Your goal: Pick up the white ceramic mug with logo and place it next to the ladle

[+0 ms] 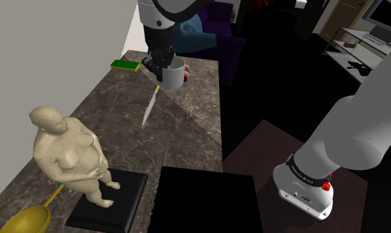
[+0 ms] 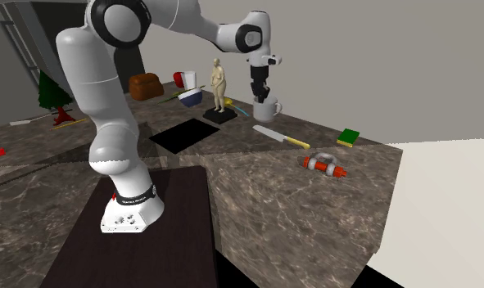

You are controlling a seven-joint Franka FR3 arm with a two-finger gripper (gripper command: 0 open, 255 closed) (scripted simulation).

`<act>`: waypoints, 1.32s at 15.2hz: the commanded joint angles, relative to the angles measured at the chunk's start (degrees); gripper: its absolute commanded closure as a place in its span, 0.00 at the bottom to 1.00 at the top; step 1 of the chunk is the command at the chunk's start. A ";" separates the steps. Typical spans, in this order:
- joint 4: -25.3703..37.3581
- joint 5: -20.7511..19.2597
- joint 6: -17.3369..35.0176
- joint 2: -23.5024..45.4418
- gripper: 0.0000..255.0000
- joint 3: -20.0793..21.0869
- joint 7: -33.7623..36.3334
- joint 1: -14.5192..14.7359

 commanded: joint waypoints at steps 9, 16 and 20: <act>12.29 -4.76 -4.18 9.96 1.00 5.70 14.69 8.14; 26.53 -9.78 -9.51 20.71 1.00 7.64 23.91 16.31; 23.75 -9.99 -6.56 20.93 1.00 7.44 24.26 16.13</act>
